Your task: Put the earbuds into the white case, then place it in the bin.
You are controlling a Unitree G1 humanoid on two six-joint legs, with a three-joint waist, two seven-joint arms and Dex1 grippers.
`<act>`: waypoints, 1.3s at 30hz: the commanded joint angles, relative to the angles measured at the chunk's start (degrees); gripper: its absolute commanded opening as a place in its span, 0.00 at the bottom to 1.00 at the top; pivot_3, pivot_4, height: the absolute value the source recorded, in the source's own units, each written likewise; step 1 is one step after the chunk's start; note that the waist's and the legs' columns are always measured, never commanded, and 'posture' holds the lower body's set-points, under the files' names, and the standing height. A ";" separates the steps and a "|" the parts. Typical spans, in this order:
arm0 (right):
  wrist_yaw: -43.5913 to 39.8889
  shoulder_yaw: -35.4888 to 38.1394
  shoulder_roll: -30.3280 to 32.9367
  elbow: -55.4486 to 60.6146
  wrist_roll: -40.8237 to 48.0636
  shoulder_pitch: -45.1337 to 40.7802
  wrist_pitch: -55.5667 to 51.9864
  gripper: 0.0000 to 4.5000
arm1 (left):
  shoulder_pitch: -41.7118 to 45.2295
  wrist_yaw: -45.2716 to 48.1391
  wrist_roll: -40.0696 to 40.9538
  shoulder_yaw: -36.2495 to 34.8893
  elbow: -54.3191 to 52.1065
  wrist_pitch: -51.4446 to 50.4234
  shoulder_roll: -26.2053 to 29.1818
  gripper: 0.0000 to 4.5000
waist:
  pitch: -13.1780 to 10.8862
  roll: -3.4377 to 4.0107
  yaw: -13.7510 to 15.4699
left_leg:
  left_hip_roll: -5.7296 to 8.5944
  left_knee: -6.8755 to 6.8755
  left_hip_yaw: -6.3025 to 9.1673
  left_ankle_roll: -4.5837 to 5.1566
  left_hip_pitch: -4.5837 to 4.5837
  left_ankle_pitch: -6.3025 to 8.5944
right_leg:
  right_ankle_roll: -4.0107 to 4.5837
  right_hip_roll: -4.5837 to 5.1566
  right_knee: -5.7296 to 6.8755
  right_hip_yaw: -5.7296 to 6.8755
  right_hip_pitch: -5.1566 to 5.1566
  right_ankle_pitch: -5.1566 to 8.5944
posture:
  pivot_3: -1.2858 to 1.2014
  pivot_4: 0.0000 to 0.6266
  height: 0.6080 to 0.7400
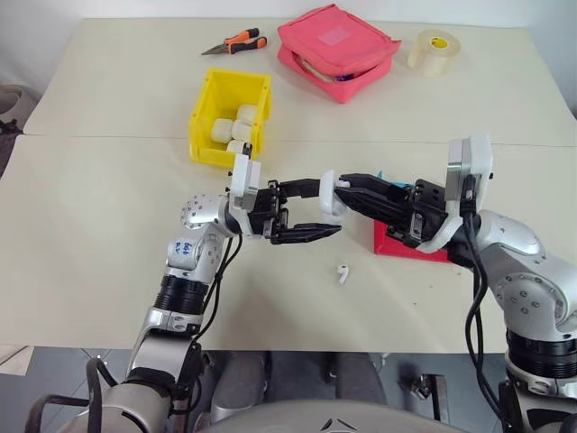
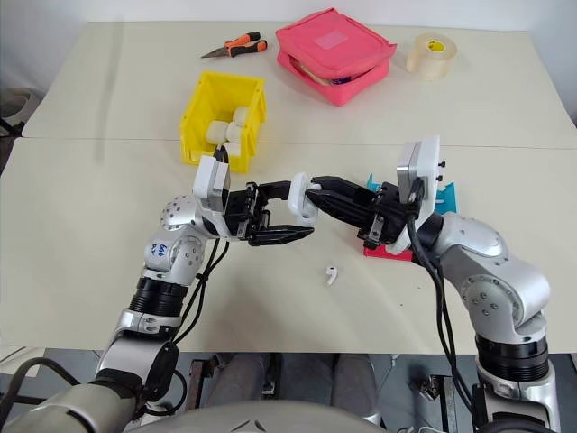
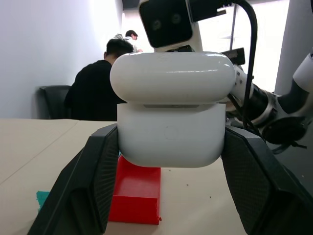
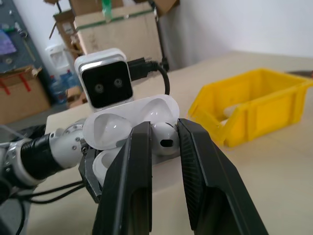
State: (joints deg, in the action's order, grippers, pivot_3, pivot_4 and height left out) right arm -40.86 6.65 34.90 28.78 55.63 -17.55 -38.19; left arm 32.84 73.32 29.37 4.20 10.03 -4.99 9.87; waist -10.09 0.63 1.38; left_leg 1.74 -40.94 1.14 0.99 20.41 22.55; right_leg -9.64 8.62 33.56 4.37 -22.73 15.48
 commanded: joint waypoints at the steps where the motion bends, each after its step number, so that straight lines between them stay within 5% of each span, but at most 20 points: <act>1: -0.54 -0.28 3.12 -1.53 2.94 -0.62 -6.16 0.12 | 0.36 1.14 0.86 -0.07 -1.59 3.03 -0.68 0.62 | 0.00 0.00 -0.03 | 0.00 0.00 0.00 0.00 0.00 0.00 | 0.00 0.01 0.00 0.00 0.00 0.00 | 0.52 0.24 1.00; 3: 0.58 0.09 3.84 -2.71 4.33 -1.44 -8.44 0.12 | 0.05 1.59 0.66 0.13 -1.58 3.64 -0.72 0.62 | -0.01 -0.01 -0.05 | -0.01 0.00 0.00 0.00 0.00 0.00 | 0.00 0.00 -0.02 0.00 0.00 0.00 | 0.52 0.24 1.00; 15: -4.46 7.25 7.12 1.75 7.45 1.59 -6.71 0.99 | -1.31 1.25 0.63 0.00 -0.94 5.55 -0.69 0.62 | -0.02 -0.02 0.12 | 0.01 -0.01 0.00 0.03 0.05 0.01 | 0.00 0.02 -0.05 0.02 0.00 0.00 | 0.52 0.24 1.00; 22: -6.67 16.11 10.17 4.43 3.95 10.41 -2.01 1.00 | -2.43 1.12 0.26 -0.19 -0.48 6.32 -0.40 0.62 | -0.03 -0.03 0.24 | 0.01 -0.01 -0.04 0.03 0.06 0.02 | 0.00 0.02 -0.05 0.03 0.01 0.00 | 0.52 0.24 1.00; 28: -10.44 27.35 8.24 1.75 -9.50 24.47 12.10 1.00 | -3.23 1.35 -0.26 -0.91 0.68 7.76 0.89 0.62 | -0.03 -0.04 0.69 | 0.02 0.02 -0.11 0.06 0.06 0.03 | -0.01 0.01 -0.06 0.03 0.02 0.00 | 0.52 0.24 1.00; 39: -20.14 30.78 5.70 -11.35 -27.60 38.06 39.50 1.00 | -3.49 0.23 -1.03 -0.68 2.06 8.99 0.86 0.62 | -0.02 -0.03 0.11 | 0.02 0.00 -0.17 0.08 -0.10 0.04 | -0.04 0.00 -0.05 -0.07 0.15 -0.02 | 0.52 0.24 1.00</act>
State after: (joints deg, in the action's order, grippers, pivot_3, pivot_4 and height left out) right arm -60.09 35.09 40.71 18.33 29.30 20.33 -2.71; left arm 28.92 73.87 28.39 3.36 12.29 3.13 11.14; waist -10.12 0.60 1.49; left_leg 1.75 -40.93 0.97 1.07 20.29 22.59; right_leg -9.68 8.62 33.51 4.31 -22.58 15.46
